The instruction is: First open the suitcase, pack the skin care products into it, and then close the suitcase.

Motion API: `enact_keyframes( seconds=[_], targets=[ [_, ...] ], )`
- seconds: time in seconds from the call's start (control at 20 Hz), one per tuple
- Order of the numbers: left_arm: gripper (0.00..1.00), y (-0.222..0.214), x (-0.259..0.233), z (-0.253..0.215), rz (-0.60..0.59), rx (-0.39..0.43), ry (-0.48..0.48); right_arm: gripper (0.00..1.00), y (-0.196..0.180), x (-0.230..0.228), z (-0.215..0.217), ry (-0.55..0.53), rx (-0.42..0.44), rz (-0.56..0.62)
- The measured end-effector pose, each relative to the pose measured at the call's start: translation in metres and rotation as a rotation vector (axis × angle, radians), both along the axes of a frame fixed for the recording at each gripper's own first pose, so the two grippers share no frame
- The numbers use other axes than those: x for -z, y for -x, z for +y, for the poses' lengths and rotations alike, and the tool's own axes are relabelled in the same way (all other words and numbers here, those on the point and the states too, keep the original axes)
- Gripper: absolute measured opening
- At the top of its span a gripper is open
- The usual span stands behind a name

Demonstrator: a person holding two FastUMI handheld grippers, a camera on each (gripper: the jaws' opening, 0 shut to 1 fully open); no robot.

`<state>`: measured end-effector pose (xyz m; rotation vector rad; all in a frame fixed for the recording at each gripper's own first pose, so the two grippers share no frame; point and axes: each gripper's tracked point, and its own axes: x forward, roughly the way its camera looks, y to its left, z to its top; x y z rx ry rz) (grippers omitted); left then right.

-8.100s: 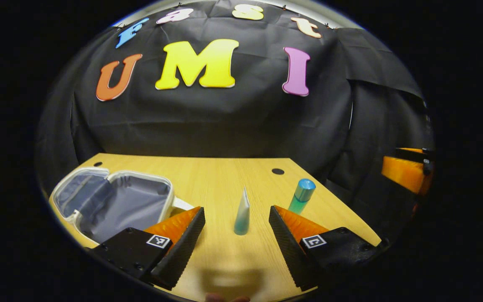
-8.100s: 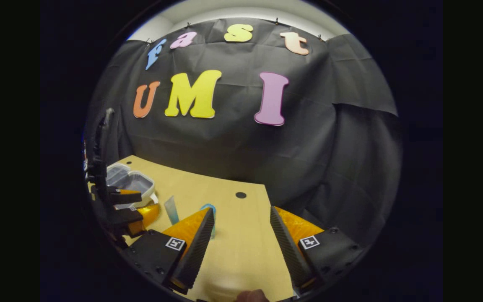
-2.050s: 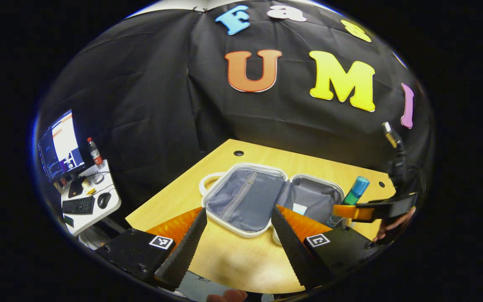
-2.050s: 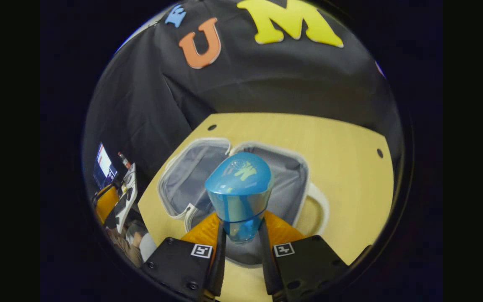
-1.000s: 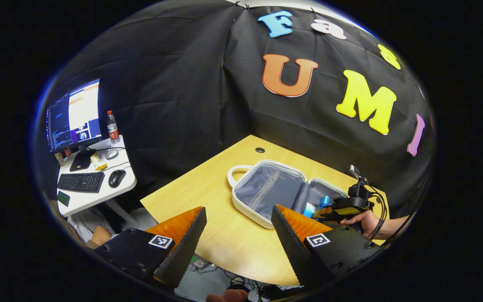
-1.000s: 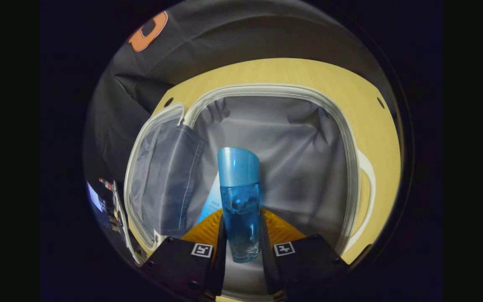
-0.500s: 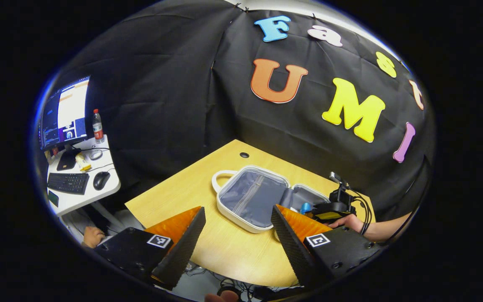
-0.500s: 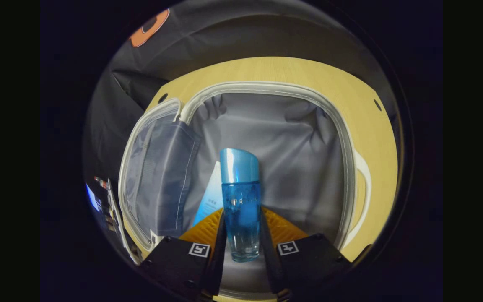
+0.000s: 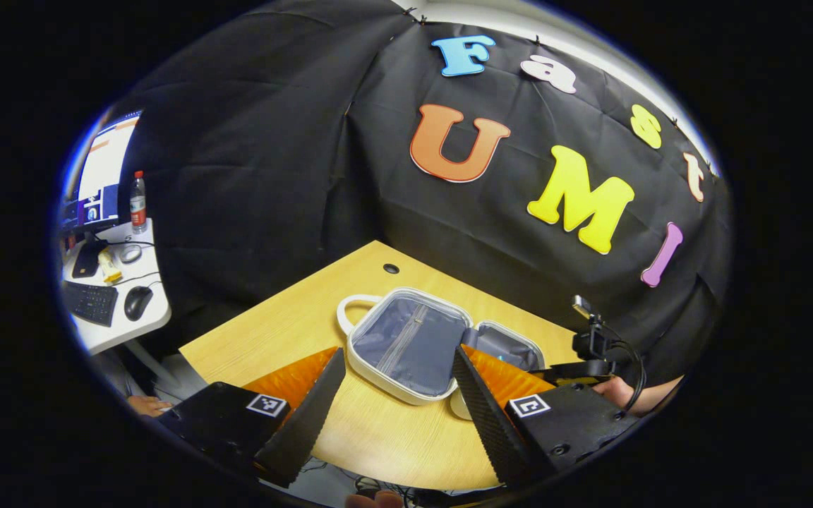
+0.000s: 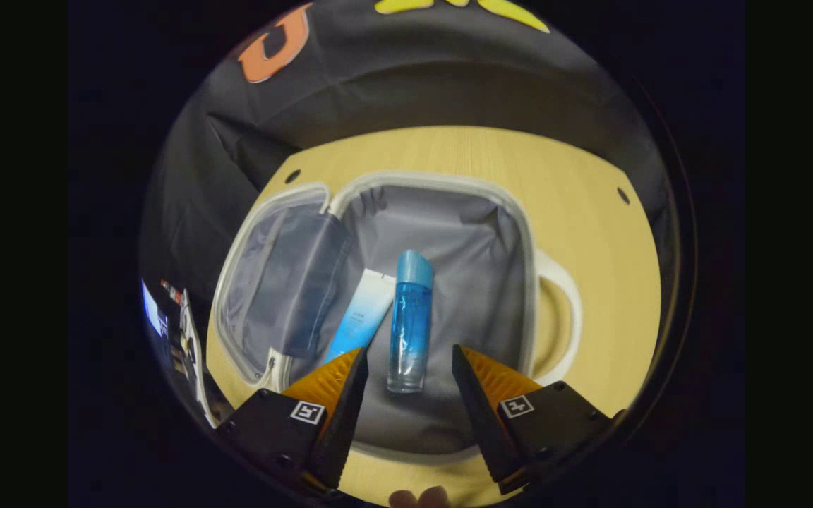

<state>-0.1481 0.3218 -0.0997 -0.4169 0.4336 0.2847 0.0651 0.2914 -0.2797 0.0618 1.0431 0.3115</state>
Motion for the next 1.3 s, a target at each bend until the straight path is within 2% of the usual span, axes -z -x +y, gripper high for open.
enact_keyframes(
  seconds=[0.2, 0.25, 0.35, 0.55, 0.6, 0.65, 0.75, 1.0, 1.3],
  targets=[
    [0.98, -0.018, 0.03, 0.022, -0.027, 0.039, 0.035, 0.74, 0.006, -0.066, -0.014, 0.064, -0.158, -0.298],
    [0.99, -0.024, 0.039, 0.031, -0.033, 0.042, 0.058, 0.77, 0.01, -0.078, -0.017, 0.078, -0.197, -0.345],
    [0.98, -0.041, 0.06, 0.046, -0.045, 0.05, 0.129, 0.76, 0.02, -0.099, -0.023, 0.083, -0.239, -0.397],
    [0.99, -0.074, 0.108, 0.069, -0.068, 0.079, 0.293, 0.78, 0.025, -0.139, -0.038, 0.08, -0.224, -0.484],
    [0.89, -0.082, 0.119, 0.074, -0.065, 0.082, 0.337, 0.78, 0.026, -0.144, -0.042, 0.097, -0.226, -0.497],
    [0.98, -0.091, 0.128, 0.078, -0.067, 0.087, 0.387, 0.77, 0.027, -0.148, -0.046, 0.107, -0.228, -0.507],
    [0.97, -0.109, 0.141, 0.088, -0.085, 0.082, 0.482, 0.77, 0.029, -0.157, -0.056, 0.133, -0.227, -0.524],
    [0.96, -0.147, 0.18, 0.118, -0.065, 0.014, 0.635, 0.78, 0.035, -0.164, -0.072, 0.153, -0.197, -0.518],
    [0.95, -0.186, 0.206, 0.117, -0.059, -0.032, 0.804, 0.77, 0.034, -0.167, -0.085, 0.169, -0.157, -0.512]
  ],
)
